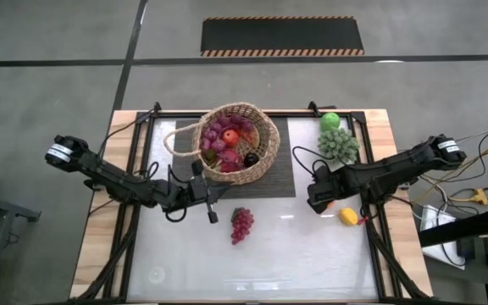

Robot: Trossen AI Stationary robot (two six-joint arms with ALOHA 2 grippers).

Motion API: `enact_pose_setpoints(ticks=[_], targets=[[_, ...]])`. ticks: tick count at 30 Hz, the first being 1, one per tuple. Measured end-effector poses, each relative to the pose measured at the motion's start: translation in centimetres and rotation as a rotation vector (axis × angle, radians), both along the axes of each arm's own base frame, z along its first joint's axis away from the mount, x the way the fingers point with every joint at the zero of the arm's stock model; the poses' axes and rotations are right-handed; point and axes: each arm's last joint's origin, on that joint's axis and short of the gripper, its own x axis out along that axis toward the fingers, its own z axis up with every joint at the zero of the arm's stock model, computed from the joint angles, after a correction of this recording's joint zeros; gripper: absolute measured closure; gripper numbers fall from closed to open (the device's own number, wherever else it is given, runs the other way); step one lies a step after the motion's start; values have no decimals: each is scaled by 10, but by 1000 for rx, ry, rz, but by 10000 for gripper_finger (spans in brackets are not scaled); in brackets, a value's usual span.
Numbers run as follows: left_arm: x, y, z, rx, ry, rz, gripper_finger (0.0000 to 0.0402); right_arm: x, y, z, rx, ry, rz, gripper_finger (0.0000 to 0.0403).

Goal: Build produce basket
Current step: Put the orange into the basket

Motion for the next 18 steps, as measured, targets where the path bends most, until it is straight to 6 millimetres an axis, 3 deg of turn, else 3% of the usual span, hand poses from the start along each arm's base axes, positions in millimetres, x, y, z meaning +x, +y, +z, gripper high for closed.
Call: enact_pose_setpoints(ticks=[5,18], targets=[[0,0,0,1,1,0,391,1,0,-4,-4,7,-14,39],[0,0,-1,21,12,1,391,5,1,-22,-23,50,-39,37]])
